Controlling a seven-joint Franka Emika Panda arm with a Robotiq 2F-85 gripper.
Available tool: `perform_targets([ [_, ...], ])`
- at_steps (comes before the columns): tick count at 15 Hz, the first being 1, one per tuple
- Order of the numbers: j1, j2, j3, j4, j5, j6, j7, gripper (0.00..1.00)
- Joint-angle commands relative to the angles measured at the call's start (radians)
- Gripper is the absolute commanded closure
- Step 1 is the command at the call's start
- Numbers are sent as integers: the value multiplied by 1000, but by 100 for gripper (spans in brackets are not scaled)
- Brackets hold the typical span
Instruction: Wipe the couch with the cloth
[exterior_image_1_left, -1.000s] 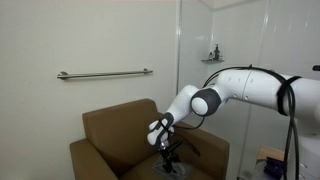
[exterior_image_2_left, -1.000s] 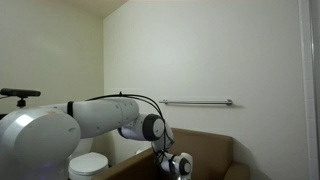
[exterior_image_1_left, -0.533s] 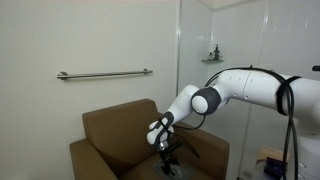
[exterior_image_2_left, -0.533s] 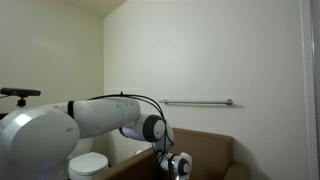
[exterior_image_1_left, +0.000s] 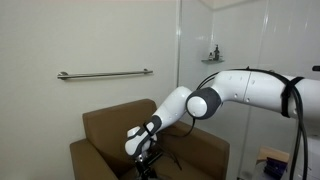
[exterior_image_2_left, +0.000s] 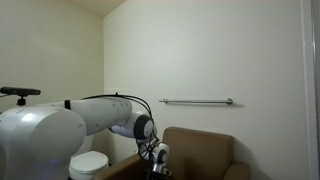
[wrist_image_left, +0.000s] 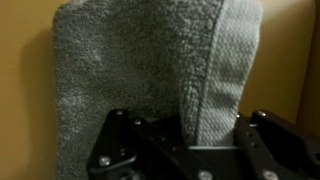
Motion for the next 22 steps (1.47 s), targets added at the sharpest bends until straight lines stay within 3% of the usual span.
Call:
perform_targets([
  [1,29,0,-1,-15,-6,0,-43,96],
  [6,-15,8,-60,-55,-9,-37,-31,96],
  [13,-160,7,-147,-82,-13,-75,-6,96],
  [17,-201,7,-144,-81,-12,-69,-9,96],
  [22,-173,6,-102,-56,7,-8,2,96],
])
